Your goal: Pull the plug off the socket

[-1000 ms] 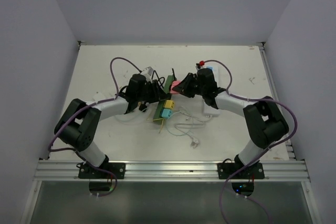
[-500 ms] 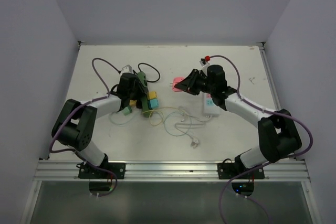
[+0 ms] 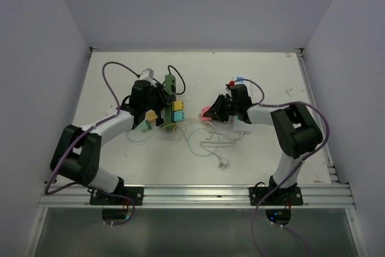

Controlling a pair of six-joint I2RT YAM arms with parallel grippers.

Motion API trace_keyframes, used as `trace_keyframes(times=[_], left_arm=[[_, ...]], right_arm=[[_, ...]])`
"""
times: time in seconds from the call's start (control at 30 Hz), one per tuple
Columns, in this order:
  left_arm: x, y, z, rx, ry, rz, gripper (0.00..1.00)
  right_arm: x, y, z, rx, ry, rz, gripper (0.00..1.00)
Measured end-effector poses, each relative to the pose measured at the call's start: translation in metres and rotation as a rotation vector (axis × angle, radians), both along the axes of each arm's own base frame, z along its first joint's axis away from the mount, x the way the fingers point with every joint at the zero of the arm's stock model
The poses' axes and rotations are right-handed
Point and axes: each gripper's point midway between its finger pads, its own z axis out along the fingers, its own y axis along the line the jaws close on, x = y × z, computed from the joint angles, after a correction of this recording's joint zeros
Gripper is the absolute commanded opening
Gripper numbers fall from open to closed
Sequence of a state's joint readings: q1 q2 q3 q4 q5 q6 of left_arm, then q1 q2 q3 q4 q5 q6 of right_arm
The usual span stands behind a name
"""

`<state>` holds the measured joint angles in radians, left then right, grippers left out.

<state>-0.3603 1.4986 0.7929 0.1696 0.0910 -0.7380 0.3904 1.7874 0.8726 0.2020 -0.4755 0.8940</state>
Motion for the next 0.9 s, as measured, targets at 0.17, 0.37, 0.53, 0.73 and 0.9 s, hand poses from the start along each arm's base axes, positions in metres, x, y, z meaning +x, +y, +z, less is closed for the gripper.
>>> trace_keyframes(times=[0.17,0.37,0.53,0.73,0.9], left_arm=[[-0.005,-0.009,0.015,-0.023,-0.039,-0.062,0.00],[-0.008,-0.014,0.018,-0.007,-0.057,-0.097,0.00],[-0.010,-0.017,0.017,0.018,-0.068,-0.114,0.00],[-0.012,-0.022,0.016,0.048,-0.084,-0.132,0.00],[-0.013,-0.025,0.016,0.064,-0.093,-0.135,0.00]], right_arm=[[0.004,0.006,-0.018,-0.003,0.036,0.025,0.35],[0.011,0.002,-0.011,-0.041,-0.010,0.020,0.81],[0.014,-0.022,0.006,-0.174,-0.074,-0.038,0.89],[0.010,-0.022,0.034,-0.205,-0.154,-0.014,0.89],[-0.005,0.015,0.055,-0.154,-0.208,0.083,0.89]])
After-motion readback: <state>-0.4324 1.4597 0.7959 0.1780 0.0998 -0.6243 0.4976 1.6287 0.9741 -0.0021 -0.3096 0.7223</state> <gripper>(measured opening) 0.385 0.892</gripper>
